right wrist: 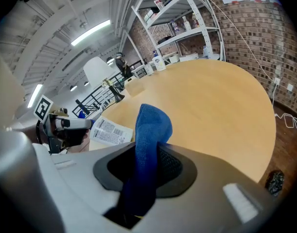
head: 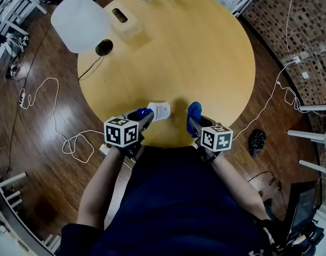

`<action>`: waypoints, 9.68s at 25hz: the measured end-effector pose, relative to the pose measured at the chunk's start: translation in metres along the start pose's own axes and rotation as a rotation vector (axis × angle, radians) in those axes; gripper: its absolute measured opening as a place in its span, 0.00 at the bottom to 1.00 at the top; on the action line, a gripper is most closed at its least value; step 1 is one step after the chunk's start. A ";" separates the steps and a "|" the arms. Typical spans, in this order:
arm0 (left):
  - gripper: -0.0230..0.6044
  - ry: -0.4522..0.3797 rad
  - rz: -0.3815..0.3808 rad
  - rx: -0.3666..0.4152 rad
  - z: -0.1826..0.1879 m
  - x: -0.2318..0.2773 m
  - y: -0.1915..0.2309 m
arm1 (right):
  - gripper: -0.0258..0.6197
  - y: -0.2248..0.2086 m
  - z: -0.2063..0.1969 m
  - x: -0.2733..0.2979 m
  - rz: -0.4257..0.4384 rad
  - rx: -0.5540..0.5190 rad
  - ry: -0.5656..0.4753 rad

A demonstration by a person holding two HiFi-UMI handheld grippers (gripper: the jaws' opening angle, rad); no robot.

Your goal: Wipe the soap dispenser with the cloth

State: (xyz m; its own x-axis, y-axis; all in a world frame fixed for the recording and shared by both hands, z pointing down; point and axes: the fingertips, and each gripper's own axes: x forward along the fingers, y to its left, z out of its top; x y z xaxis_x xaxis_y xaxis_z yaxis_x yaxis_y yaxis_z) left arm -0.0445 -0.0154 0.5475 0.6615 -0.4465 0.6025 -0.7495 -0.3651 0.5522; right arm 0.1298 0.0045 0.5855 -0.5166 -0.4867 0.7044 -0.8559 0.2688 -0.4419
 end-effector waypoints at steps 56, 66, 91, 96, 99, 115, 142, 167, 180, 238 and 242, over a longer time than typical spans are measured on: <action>0.25 -0.001 -0.095 -0.325 -0.059 -0.003 0.009 | 0.19 0.040 0.008 0.085 0.214 -0.218 0.151; 0.25 0.006 -0.094 -0.308 -0.054 -0.001 0.006 | 0.20 0.102 0.010 0.054 0.351 -0.353 0.100; 0.25 0.045 -0.101 -0.315 -0.050 0.003 -0.003 | 0.20 0.011 -0.021 0.070 0.142 -0.185 0.248; 0.25 0.287 -0.052 0.162 -0.024 0.002 -0.015 | 0.20 0.010 -0.018 0.054 0.134 -0.173 0.216; 0.25 0.472 -0.080 0.553 -0.016 0.006 -0.028 | 0.20 0.008 -0.012 0.046 0.133 -0.160 0.188; 0.36 0.561 0.027 1.184 -0.010 0.039 -0.073 | 0.20 -0.002 -0.002 0.020 0.132 -0.037 0.076; 0.27 -0.079 0.403 0.501 0.018 0.042 -0.053 | 0.20 -0.016 -0.020 0.009 0.154 -0.046 0.100; 0.26 -0.407 0.142 -0.248 -0.006 -0.044 0.037 | 0.20 0.095 -0.011 0.080 0.261 -0.343 0.148; 0.24 -0.165 0.167 0.551 0.025 0.005 -0.033 | 0.20 0.028 0.009 0.050 0.151 -0.077 0.079; 0.25 -0.356 -0.019 -0.125 -0.029 -0.066 0.050 | 0.20 0.196 0.028 0.074 0.413 -0.380 0.145; 0.25 -0.347 -0.014 -0.154 -0.030 -0.066 0.049 | 0.20 0.225 0.012 0.076 0.501 -0.491 0.148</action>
State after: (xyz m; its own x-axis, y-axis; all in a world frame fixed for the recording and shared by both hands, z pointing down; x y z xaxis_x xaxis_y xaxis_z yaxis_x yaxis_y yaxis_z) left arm -0.1244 0.0203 0.5521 0.6036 -0.7020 0.3781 -0.7104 -0.2581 0.6548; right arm -0.1016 0.0178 0.5335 -0.8184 -0.0983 0.5662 -0.4099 0.7904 -0.4552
